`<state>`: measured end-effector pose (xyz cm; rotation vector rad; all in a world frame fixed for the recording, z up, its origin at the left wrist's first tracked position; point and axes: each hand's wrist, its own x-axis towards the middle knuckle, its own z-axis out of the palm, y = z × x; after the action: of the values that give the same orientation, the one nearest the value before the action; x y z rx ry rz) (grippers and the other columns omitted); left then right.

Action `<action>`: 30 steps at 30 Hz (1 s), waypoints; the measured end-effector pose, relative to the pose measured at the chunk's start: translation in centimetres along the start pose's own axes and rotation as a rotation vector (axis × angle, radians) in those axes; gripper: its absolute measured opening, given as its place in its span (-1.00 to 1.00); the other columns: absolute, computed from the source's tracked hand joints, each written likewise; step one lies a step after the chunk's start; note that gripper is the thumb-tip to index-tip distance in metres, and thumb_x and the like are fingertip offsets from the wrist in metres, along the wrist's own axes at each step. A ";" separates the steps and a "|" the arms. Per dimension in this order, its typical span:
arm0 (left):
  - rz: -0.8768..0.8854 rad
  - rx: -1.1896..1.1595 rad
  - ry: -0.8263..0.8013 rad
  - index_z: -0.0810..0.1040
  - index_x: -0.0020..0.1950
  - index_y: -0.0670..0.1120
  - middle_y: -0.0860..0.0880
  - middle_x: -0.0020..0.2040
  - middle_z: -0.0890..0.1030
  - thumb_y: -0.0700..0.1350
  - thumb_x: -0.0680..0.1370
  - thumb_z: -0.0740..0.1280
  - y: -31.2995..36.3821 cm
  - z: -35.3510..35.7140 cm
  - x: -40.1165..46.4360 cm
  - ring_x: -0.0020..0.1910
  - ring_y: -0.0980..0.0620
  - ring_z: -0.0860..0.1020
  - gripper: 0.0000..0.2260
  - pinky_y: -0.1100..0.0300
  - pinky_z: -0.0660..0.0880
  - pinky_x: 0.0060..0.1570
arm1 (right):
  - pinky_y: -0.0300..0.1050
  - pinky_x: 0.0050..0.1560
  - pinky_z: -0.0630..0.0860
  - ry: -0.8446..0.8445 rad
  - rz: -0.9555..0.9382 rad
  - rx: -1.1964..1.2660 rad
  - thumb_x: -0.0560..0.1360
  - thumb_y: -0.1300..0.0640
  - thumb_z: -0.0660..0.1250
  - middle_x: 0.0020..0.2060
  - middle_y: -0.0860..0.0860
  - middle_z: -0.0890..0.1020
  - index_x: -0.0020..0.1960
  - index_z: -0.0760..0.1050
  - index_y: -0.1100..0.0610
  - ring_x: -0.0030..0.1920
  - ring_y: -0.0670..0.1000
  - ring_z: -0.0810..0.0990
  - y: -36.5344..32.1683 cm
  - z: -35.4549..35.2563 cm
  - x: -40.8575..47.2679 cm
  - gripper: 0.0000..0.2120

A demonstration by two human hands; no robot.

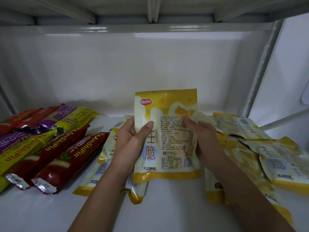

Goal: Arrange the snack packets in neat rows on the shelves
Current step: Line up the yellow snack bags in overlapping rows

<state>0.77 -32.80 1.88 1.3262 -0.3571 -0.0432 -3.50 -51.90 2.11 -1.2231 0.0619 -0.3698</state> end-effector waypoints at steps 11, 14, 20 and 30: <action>-0.029 -0.068 -0.038 0.65 0.23 -0.13 -0.21 0.10 0.74 -0.19 0.65 0.37 0.0 0.2 0.0 0.07 -0.27 0.72 -0.82 -0.24 0.64 0.12 | -0.15 -0.10 0.68 -0.006 -0.131 -0.208 0.56 0.15 0.43 -0.06 0.10 0.78 0.04 0.70 0.23 -0.04 0.06 0.77 0.0 -0.1 -0.3 -0.84; -0.009 -0.049 -0.004 0.66 0.21 -0.06 -0.18 0.07 0.75 -0.21 0.67 0.35 -0.3 0.2 0.1 0.03 -0.23 0.74 -0.83 -0.23 0.66 0.08 | 0.02 0.04 0.69 -0.014 -0.064 -0.163 0.55 0.15 0.44 -0.03 0.12 0.78 0.07 0.70 0.22 -0.01 0.13 0.77 0.0 0.1 -0.3 -0.83; -0.008 0.003 -0.018 0.69 0.18 -0.04 -0.18 0.08 0.75 -0.26 0.67 0.32 -0.5 0.2 0.1 0.05 -0.25 0.73 -0.79 -0.27 0.64 0.12 | 0.18 0.19 0.64 0.055 -0.050 -0.100 0.60 0.11 0.40 0.05 0.12 0.76 0.15 0.68 0.18 0.09 0.18 0.75 -0.3 0.3 -0.4 -0.80; -0.017 0.132 -0.075 0.67 0.18 -0.04 -0.12 0.03 0.76 -0.09 0.72 0.27 -1.1 0.6 0.1 0.00 -0.16 0.74 -0.82 -0.12 0.65 0.04 | 0.05 0.08 0.66 0.243 -0.077 -0.314 0.56 0.25 0.40 -0.05 0.01 0.77 0.11 0.68 0.07 0.00 0.07 0.75 -0.3 -0.9 0.5 -0.82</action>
<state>0.90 -33.68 0.96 1.4613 -0.4181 -0.0855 -3.28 -52.98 2.11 -1.4879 0.2911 -0.5911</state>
